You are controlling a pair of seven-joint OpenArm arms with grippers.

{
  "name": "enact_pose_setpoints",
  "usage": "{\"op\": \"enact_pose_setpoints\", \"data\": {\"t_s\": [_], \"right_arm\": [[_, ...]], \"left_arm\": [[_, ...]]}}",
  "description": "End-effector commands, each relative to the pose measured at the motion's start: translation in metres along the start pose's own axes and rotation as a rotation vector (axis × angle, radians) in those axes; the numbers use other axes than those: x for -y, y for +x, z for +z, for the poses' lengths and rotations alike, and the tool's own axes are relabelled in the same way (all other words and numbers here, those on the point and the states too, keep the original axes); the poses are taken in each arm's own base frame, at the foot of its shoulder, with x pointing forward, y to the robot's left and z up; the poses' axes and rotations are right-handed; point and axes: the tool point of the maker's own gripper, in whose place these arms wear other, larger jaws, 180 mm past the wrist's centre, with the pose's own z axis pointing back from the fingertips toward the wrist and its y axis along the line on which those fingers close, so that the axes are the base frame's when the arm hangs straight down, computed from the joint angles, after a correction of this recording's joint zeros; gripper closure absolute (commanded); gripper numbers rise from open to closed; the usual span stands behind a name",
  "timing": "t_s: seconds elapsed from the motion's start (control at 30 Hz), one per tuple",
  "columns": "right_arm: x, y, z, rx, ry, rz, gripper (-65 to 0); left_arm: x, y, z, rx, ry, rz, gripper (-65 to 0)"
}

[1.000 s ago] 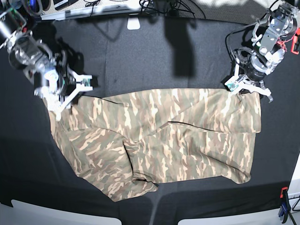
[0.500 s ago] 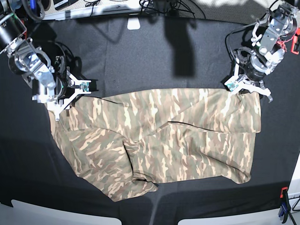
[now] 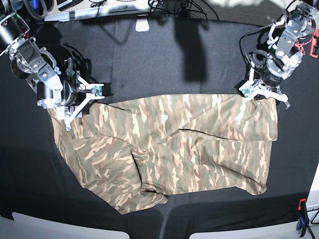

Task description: Layout the t-shirt on the table in an organized manner, then fold the t-shirt properly

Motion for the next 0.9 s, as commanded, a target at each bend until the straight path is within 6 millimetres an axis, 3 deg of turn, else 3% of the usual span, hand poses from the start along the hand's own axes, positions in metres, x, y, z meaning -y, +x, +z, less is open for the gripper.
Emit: {"op": "enact_pose_setpoints", "data": {"t_s": [0.0,0.3,0.43,0.53,0.87], "right_arm": [[0.020,0.003,0.001,0.009,-0.049,0.009,-32.5],[0.021,0.004,0.001,0.014,-0.053,0.009,-32.5],[0.037,0.006,0.002,0.013,-0.133,0.010,-32.5],[0.038,0.004,0.001,0.006,-0.137,0.011,-32.5],[0.042,-0.031,-0.018,-0.106,-0.145,0.023,-32.4]], "left_arm": [[-0.014,0.005,0.001,0.019,0.036,-0.007,0.0],[-0.014,0.005,0.001,0.019,0.036,-0.007,0.0],[-0.014,0.005,0.001,0.019,0.036,-0.007,0.0],[-0.014,0.005,0.001,0.018,0.035,-0.007,0.0],[-0.014,0.005,0.001,0.019,0.036,-0.007,0.0]]}}
